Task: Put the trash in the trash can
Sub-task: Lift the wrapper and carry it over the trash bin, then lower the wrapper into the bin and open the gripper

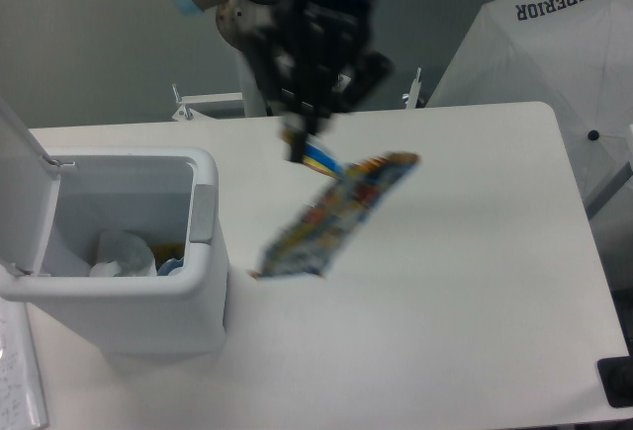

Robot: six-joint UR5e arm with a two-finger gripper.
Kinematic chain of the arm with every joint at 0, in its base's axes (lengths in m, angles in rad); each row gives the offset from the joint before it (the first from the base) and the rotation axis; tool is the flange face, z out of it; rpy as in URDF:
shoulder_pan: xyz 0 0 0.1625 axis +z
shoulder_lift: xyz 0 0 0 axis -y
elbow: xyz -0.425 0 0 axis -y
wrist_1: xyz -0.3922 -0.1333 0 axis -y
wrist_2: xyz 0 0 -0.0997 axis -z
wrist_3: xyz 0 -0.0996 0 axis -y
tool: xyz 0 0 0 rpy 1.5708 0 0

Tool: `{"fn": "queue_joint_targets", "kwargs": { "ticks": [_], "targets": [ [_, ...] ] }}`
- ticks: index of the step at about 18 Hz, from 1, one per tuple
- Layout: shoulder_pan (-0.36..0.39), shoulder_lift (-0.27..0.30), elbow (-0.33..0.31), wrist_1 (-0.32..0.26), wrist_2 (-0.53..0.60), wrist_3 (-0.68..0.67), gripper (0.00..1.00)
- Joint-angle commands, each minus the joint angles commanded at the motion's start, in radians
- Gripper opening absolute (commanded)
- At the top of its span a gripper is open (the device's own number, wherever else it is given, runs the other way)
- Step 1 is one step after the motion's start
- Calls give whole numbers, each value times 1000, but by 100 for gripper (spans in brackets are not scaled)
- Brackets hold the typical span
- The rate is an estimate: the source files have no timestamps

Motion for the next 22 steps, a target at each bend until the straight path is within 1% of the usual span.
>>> {"fn": "queue_joint_targets", "kwargs": {
  "ticks": [3,6,9,13,18,22],
  "targets": [
    [-72,35,-44,-2,3,22,0],
    [-132,40,-74,2,6,23,0],
    [-166,48,-106,-2,8,29,0],
    [-187,80,-178,-2,8,75,0],
    [-201,71,-198,-3,11,78,0],
    [-203,63,-239,-2,11,80,0]
  ]
}}
